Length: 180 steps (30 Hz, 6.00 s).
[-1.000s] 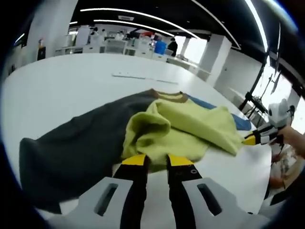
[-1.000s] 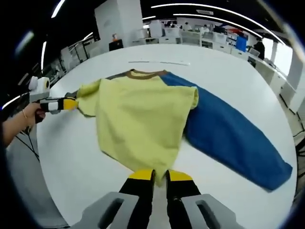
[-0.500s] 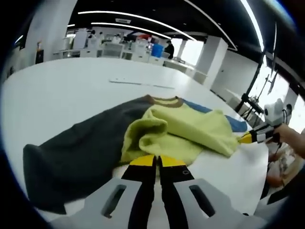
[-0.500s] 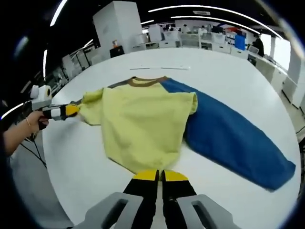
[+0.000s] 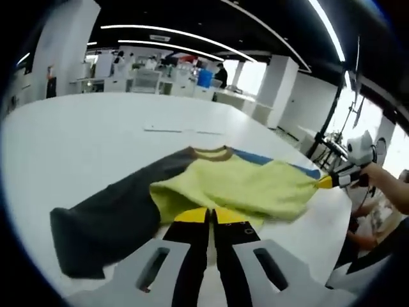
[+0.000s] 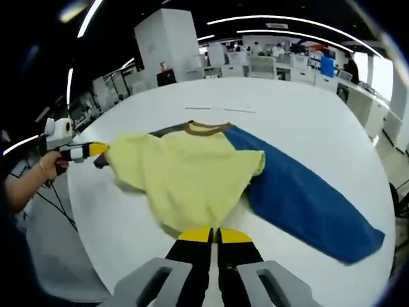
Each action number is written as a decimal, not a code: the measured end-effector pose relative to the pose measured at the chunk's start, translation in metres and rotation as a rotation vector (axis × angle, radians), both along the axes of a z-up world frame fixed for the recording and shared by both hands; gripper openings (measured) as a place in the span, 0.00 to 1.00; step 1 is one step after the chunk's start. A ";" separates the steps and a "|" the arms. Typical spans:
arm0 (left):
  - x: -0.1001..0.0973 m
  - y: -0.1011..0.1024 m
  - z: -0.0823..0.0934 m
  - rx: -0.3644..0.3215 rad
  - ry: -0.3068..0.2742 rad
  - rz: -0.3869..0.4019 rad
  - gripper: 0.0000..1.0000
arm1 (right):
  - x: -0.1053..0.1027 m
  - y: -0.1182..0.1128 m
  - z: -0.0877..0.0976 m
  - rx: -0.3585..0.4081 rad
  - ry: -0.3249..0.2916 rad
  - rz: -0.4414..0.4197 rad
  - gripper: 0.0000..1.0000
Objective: Fold the garment on the visible template until the final outline fits inside the template.
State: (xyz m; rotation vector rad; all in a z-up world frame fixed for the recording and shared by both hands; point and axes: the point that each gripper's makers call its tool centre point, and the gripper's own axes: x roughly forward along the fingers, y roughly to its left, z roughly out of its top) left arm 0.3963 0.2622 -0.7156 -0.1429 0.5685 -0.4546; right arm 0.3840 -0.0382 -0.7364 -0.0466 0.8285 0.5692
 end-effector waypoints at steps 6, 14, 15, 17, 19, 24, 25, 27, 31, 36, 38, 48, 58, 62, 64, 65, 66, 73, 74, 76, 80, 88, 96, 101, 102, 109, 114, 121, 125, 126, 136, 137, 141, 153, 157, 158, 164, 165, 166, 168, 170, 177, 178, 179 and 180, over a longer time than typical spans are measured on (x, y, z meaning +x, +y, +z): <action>-0.019 0.010 0.015 -0.077 -0.006 0.038 0.00 | -0.009 0.000 0.014 0.012 -0.002 0.010 0.00; -0.045 0.012 0.021 -0.098 0.024 0.047 0.00 | -0.028 -0.007 0.023 0.011 0.019 0.010 0.00; -0.047 0.012 0.022 -0.095 0.026 0.047 0.00 | -0.031 -0.007 0.024 0.011 0.019 0.011 0.00; -0.052 0.012 0.023 -0.090 0.028 0.046 0.00 | -0.037 -0.009 0.025 0.010 0.025 0.010 0.00; -0.056 0.012 0.024 -0.084 0.030 0.044 0.00 | -0.043 -0.009 0.024 0.011 0.034 0.008 0.00; -0.070 0.011 0.025 -0.067 0.041 0.029 0.00 | -0.062 -0.007 0.020 0.002 0.051 0.026 0.00; -0.074 0.012 0.023 -0.049 0.051 0.025 0.00 | -0.065 -0.007 0.019 0.000 0.055 0.028 0.00; -0.080 0.015 0.020 -0.033 0.065 0.027 0.00 | -0.070 -0.007 0.017 -0.004 0.060 0.031 0.00; -0.091 0.020 0.012 -0.023 0.091 0.036 0.00 | -0.082 -0.007 0.014 -0.006 0.077 0.030 0.00; -0.106 0.023 0.002 -0.028 0.133 0.052 0.00 | -0.097 -0.005 0.012 -0.004 0.098 0.026 0.00; -0.115 0.023 -0.002 -0.049 0.157 0.069 0.00 | -0.104 -0.004 0.011 -0.002 0.109 0.025 0.00; -0.137 0.029 -0.022 -0.045 0.226 0.123 0.00 | -0.137 -0.006 -0.011 -0.030 0.181 0.014 0.00; -0.148 0.040 -0.060 0.045 0.296 0.130 0.00 | -0.157 -0.008 -0.047 -0.064 0.242 -0.009 0.00; -0.153 0.042 -0.070 0.079 0.317 0.125 0.00 | -0.159 -0.012 -0.059 -0.063 0.254 -0.040 0.00; -0.155 0.045 -0.075 0.108 0.326 0.120 0.00 | -0.159 -0.013 -0.063 -0.060 0.257 -0.053 0.00; -0.157 0.050 -0.082 0.153 0.328 0.104 0.00 | -0.159 -0.013 -0.064 -0.058 0.261 -0.056 0.00; -0.158 0.053 -0.083 0.190 0.324 0.099 0.00 | -0.158 -0.013 -0.065 -0.059 0.258 -0.058 0.00; -0.161 0.053 -0.083 0.196 0.333 0.087 0.00 | -0.159 -0.014 -0.069 -0.067 0.255 -0.058 0.00; -0.161 0.053 -0.083 0.198 0.332 0.084 0.00 | -0.159 -0.013 -0.069 -0.066 0.256 -0.057 0.00; -0.161 0.053 -0.082 0.201 0.333 0.079 0.00 | -0.159 -0.013 -0.069 -0.065 0.260 -0.053 0.00; -0.159 0.052 -0.080 0.212 0.323 0.071 0.03 | -0.161 -0.014 -0.067 -0.065 0.266 -0.049 0.06; -0.153 0.045 -0.065 0.198 0.252 0.043 0.20 | -0.152 -0.010 -0.048 -0.023 0.199 -0.030 0.34; -0.144 0.033 -0.046 0.109 0.186 0.038 0.40 | -0.129 -0.026 -0.028 -0.002 0.094 -0.055 0.56; -0.138 0.026 -0.038 0.105 0.133 0.004 0.57 | -0.115 -0.047 -0.022 0.004 0.063 -0.100 0.61; -0.137 0.025 -0.036 0.103 0.124 -0.001 0.60 | -0.110 -0.053 -0.020 0.017 0.057 -0.125 0.62; -0.131 0.011 -0.024 0.074 0.056 -0.059 0.72 | -0.083 -0.089 -0.011 0.015 -0.030 -0.196 0.69; -0.123 0.003 -0.009 0.066 -0.011 -0.093 0.83 | -0.060 -0.119 -0.015 -0.017 -0.092 -0.247 0.72; -0.115 -0.002 -0.001 0.091 -0.045 -0.130 0.90 | -0.028 -0.163 -0.016 -0.094 -0.172 -0.294 0.73; -0.113 -0.005 0.002 0.083 -0.066 -0.141 0.97 | -0.016 -0.181 -0.016 -0.081 -0.150 -0.340 0.73; -0.112 -0.006 0.003 0.082 -0.074 -0.144 0.98 | -0.011 -0.187 -0.015 -0.085 -0.155 -0.349 0.73; -0.111 -0.007 0.006 0.085 -0.101 -0.152 0.99 | 0.013 -0.223 -0.021 -0.115 -0.136 -0.403 0.70; -0.111 -0.007 0.006 0.086 -0.100 -0.153 0.99 | 0.014 -0.226 -0.023 -0.120 -0.130 -0.410 0.68; -0.111 -0.007 0.007 0.095 -0.103 -0.154 0.99 | 0.020 -0.236 -0.024 -0.150 -0.138 -0.419 0.60; -0.110 -0.007 0.012 0.110 -0.128 -0.138 0.94 | 0.034 -0.256 -0.034 -0.201 -0.108 -0.452 0.38; -0.111 -0.007 0.011 0.110 -0.123 -0.138 0.93 | 0.035 -0.259 -0.041 -0.189 -0.078 -0.470 0.35; -0.112 -0.008 0.011 0.113 -0.121 -0.138 0.93 | 0.036 -0.260 -0.041 -0.187 -0.078 -0.471 0.34; -0.111 -0.009 0.012 0.113 -0.121 -0.137 0.93 | 0.039 -0.265 -0.050 -0.157 -0.047 -0.497 0.29; -0.110 -0.008 0.011 0.118 -0.119 -0.135 0.93 | 0.039 -0.264 -0.049 -0.136 -0.046 -0.510 0.27; -0.110 -0.008 0.011 0.122 -0.117 -0.136 0.93 | 0.039 -0.264 -0.048 -0.127 -0.047 -0.519 0.26; -0.109 -0.008 0.011 0.118 -0.117 -0.134 0.92 | 0.039 -0.263 -0.046 -0.126 -0.050 -0.519 0.23; -0.108 -0.007 0.010 0.117 -0.116 -0.131 0.92 | 0.037 -0.262 -0.046 -0.133 -0.043 -0.517 0.20; -0.109 -0.004 0.007 0.125 -0.110 -0.128 0.92 | 0.036 -0.260 -0.044 -0.104 -0.036 -0.544 0.07; -0.109 -0.004 0.007 0.125 -0.110 -0.127 0.91 | 0.037 -0.259 -0.044 -0.105 -0.037 -0.545 0.06; -0.109 -0.003 0.008 0.125 -0.110 -0.126 0.91 | 0.037 -0.259 -0.042 -0.104 -0.041 -0.546 0.04; -0.109 -0.003 0.008 0.125 -0.112 -0.126 0.91 | 0.037 -0.257 -0.042 -0.102 -0.042 -0.547 0.02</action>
